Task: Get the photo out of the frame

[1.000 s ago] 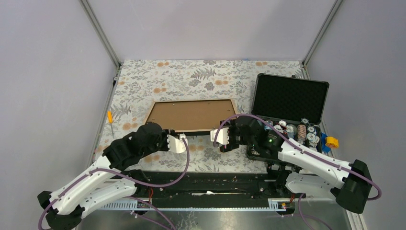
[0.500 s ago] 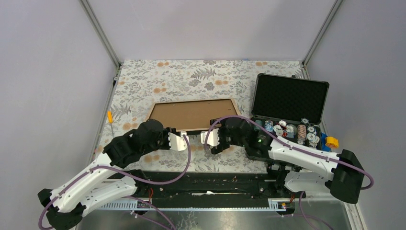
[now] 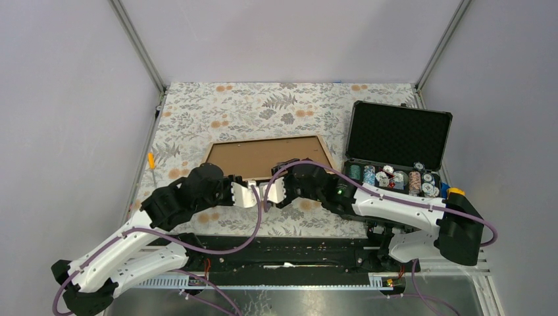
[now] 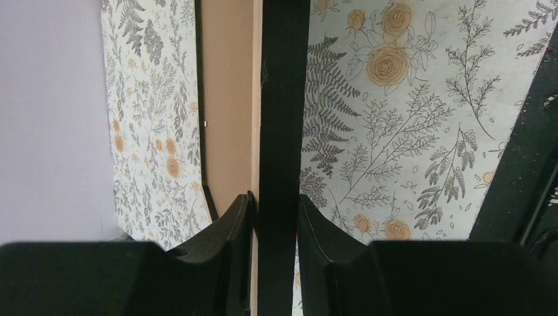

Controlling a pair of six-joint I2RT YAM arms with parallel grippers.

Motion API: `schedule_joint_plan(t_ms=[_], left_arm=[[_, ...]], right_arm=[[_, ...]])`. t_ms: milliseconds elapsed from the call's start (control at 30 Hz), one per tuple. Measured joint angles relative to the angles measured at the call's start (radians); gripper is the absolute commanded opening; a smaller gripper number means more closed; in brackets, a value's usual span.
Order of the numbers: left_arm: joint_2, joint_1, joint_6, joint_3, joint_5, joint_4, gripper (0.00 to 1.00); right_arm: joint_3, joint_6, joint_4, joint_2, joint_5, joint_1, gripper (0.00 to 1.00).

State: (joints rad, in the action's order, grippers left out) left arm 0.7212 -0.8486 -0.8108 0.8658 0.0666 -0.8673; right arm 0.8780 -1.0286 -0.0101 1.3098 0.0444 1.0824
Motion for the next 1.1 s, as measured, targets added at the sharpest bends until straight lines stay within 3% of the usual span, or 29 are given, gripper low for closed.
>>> schedule_joint_plan(t_ms=[300, 400, 467, 533, 767, 867, 967, 1100], left_arm=[[-0.017, 0.002, 0.001, 0.003, -0.026, -0.009, 0.0], [-0.025, 0.005, 0.004, 0.003, -0.027, -0.006, 0.0], [-0.029, 0.005, 0.007, 0.003, -0.027, -0.006, 0.0], [-0.031, 0.005, 0.009, 0.003, -0.03, -0.009, 0.0], [-0.034, 0.005, 0.024, 0.003, -0.041, -0.015, 0.0], [-0.035, 0.005, 0.026, 0.003, -0.041, -0.02, 0.0], [-0.042, 0.005, 0.027, 0.003, -0.044, -0.022, 0.0], [-0.055, 0.005, 0.026, 0.003, -0.048, -0.024, 0.0]], right_arm=[[0.001, -0.036, -0.021, 0.014, 0.024, 0.006, 0.35], [0.0, -0.039, -0.021, 0.022, 0.032, 0.008, 0.27], [0.0, -0.042, -0.026, 0.026, 0.045, 0.01, 0.46], [0.0, -0.04, -0.026, 0.027, 0.051, 0.011, 0.53], [0.012, -0.041, -0.026, 0.058, 0.113, 0.013, 0.52], [0.024, -0.04, -0.026, 0.078, 0.134, 0.013, 0.59], [0.027, -0.042, -0.026, 0.093, 0.151, 0.014, 0.5], [0.028, -0.048, -0.027, 0.101, 0.172, 0.014, 0.46]])
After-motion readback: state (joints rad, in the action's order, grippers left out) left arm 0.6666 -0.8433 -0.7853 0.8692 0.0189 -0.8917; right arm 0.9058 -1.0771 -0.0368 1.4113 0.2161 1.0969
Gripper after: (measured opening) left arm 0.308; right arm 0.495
